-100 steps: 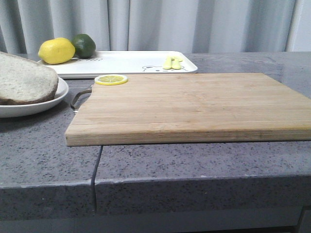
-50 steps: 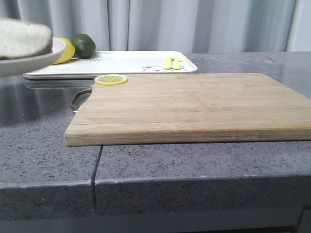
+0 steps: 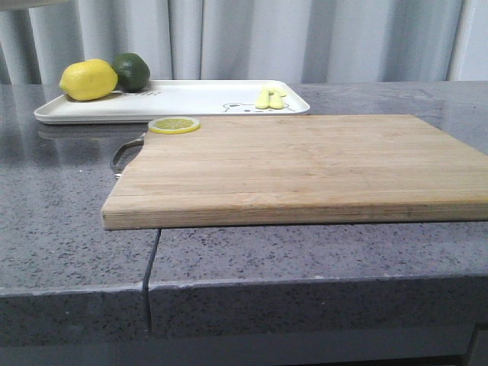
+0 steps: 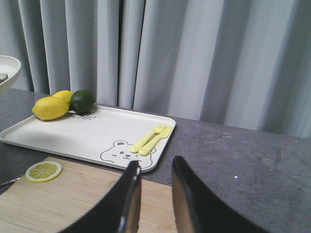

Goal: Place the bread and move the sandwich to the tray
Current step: 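Carry the plate with the left gripper over the white tray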

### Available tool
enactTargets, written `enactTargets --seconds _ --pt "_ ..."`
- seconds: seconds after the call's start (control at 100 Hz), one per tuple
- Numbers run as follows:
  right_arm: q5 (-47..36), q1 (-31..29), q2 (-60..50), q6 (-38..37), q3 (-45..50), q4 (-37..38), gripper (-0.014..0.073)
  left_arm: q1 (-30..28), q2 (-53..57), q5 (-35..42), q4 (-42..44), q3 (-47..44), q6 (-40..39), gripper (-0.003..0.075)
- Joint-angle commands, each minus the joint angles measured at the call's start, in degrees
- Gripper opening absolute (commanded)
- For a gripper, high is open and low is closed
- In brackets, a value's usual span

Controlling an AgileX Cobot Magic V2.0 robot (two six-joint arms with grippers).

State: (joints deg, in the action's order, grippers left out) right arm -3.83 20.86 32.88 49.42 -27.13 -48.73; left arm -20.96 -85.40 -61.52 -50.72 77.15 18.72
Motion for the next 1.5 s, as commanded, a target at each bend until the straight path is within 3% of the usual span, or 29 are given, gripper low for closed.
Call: enactTargets --seconds 0.0,0.33,0.67,1.07,1.49 --pt "-3.4 -0.2 -0.1 0.4 -1.7 0.1 0.0187 2.9 -0.4 0.9 -5.9 4.8 -2.1 -0.002" --pt "-3.4 -0.2 -0.1 0.4 -1.7 0.0 0.0187 13.1 -12.2 7.0 -5.8 16.3 -10.1 -0.002" --pt "-3.4 -0.2 -0.1 0.4 -1.7 0.0 0.0187 19.2 -25.0 11.5 -3.1 27.9 -16.4 -0.002" --pt "-3.6 -0.2 -0.1 0.4 -1.7 0.0 0.0187 23.0 -33.4 13.8 3.7 36.4 -21.7 -0.002" --pt "-3.6 -0.2 -0.1 0.4 -1.7 0.0 0.0187 23.3 -35.7 16.3 7.4 36.7 -24.4 -0.002"
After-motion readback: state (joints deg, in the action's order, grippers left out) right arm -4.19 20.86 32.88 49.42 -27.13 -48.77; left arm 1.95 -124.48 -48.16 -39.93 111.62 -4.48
